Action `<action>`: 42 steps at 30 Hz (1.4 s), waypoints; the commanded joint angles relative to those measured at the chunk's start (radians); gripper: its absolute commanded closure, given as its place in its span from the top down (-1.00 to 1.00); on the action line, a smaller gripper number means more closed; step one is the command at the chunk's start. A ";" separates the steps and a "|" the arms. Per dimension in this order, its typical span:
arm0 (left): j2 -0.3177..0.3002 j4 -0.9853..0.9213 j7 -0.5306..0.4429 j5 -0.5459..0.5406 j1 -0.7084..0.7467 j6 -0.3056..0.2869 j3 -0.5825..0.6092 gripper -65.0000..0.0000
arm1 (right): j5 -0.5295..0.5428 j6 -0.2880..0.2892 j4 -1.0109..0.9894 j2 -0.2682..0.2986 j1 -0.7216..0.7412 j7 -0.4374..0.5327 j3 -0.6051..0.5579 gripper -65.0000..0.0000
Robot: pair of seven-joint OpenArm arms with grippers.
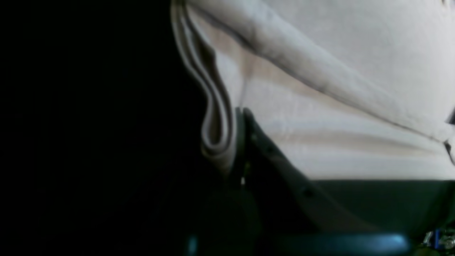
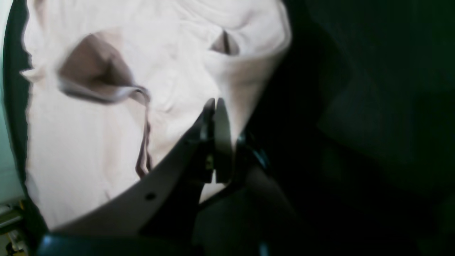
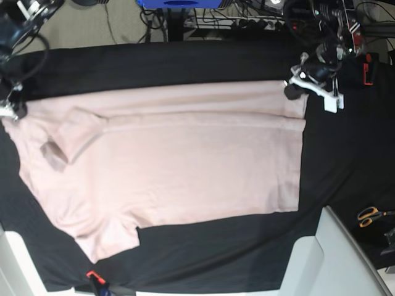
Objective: Fold the T-shirt properly
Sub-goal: 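Drag the shirt with both grippers toward the robot base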
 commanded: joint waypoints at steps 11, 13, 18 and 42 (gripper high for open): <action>-0.011 0.092 -0.018 -0.005 0.089 -0.002 -0.006 -1.00 | 0.016 0.005 0.083 -0.011 -0.116 0.017 0.012 -1.00; -0.011 0.092 -0.018 -0.005 0.098 -0.002 -0.006 -1.00 | 0.017 0.005 0.083 -0.011 -0.126 0.017 0.014 -1.00; -0.012 0.091 -0.019 -0.002 0.123 -0.002 -0.006 -1.00 | 0.017 0.005 0.083 -0.023 -0.153 0.017 0.015 -1.00; -0.020 0.091 -0.019 0.003 0.141 -0.002 -0.006 -1.00 | 0.010 0.005 0.209 -0.072 -0.211 -0.022 0.011 -1.00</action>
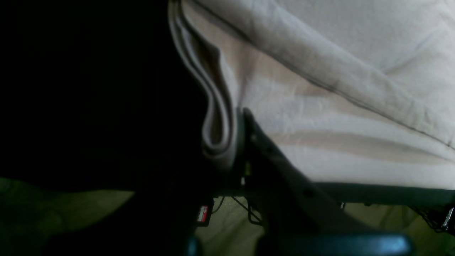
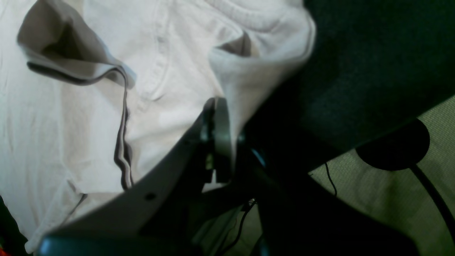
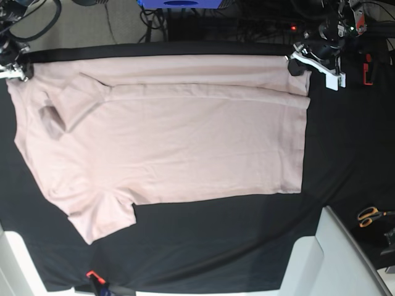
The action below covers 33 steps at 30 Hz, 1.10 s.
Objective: Fold the T-shirt properly
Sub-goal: 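Drag the shirt with both grippers toward the robot base, then release the shirt and raise both grippers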
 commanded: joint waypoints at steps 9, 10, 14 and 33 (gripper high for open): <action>-0.014 0.008 -0.013 -0.008 0.010 -0.005 -0.005 -1.00 | 0.001 0.001 0.012 0.015 -0.001 0.016 0.006 -1.00; -0.014 0.008 -0.013 -0.008 0.010 -0.005 -0.005 -1.00 | 0.001 0.000 0.012 0.015 -0.001 0.016 0.008 -1.00; -0.014 0.008 -0.012 -0.008 0.010 -0.005 -0.005 -1.00 | 0.001 0.000 0.011 0.014 -0.001 0.015 0.009 -0.99; -0.007 0.010 -0.007 -0.008 0.042 -0.007 -0.185 0.01 | 0.001 -0.002 0.072 -0.011 -0.043 0.011 0.112 0.35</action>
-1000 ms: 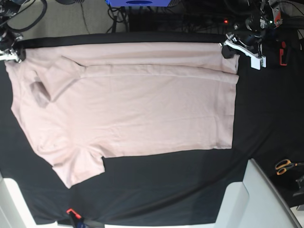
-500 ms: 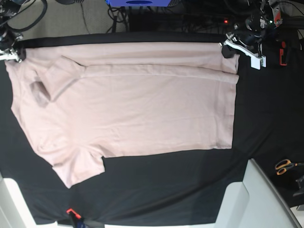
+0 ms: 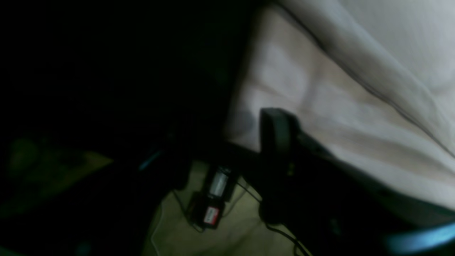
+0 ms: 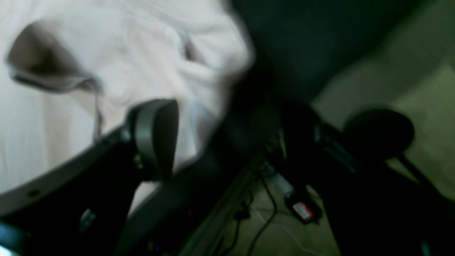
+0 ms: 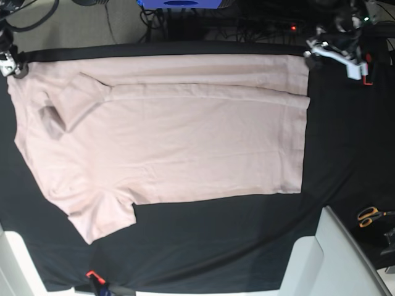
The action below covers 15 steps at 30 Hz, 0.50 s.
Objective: Fold the T-shirt properly
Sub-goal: 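Release the shirt and raise both grippers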
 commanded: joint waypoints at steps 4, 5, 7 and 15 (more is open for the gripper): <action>-0.031 0.036 -0.012 -0.016 -0.009 -0.008 -0.120 0.14 | 0.014 0.010 0.113 0.039 -0.005 0.014 -0.002 0.35; -0.051 0.057 -0.012 -0.016 -0.025 -0.008 -0.137 0.14 | 0.014 0.010 0.130 0.056 0.003 0.011 -0.003 0.35; -0.081 0.099 -0.009 -0.016 -0.041 -0.008 -0.156 0.14 | 0.012 0.010 0.139 0.099 0.038 0.014 -0.025 0.35; -0.236 0.158 0.085 -0.016 -0.163 -0.012 -0.067 0.14 | 0.012 0.014 -0.183 0.404 0.331 0.118 -0.433 0.36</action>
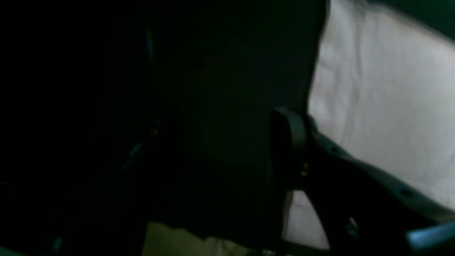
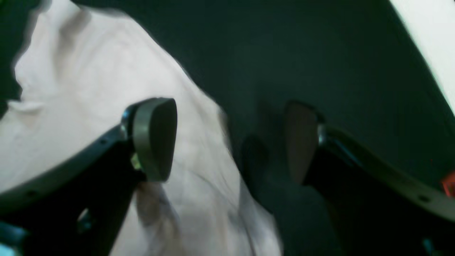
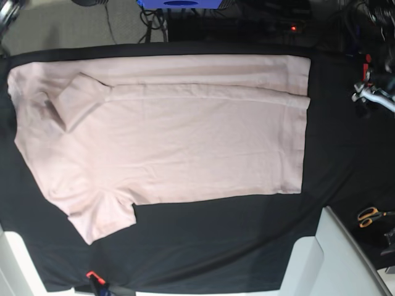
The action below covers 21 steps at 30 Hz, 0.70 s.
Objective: Fold the T-shirt properly
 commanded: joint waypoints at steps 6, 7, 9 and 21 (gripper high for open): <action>-0.031 0.018 0.023 -0.018 -0.050 -0.007 0.022 0.12 | 0.007 0.004 -0.451 0.101 0.283 0.324 -0.392 0.36; -0.029 0.018 0.020 -0.018 -0.047 -0.007 0.021 0.12 | 0.007 0.004 -0.520 0.101 0.318 0.373 -0.443 0.36; -0.029 0.015 0.020 -0.018 -0.042 -0.007 0.021 0.12 | 0.007 0.004 -0.662 0.101 0.380 0.470 -0.542 0.37; -0.032 0.009 0.017 -0.018 0.001 -0.007 0.019 0.11 | 0.009 0.000 -0.898 0.055 0.449 0.697 -0.766 0.35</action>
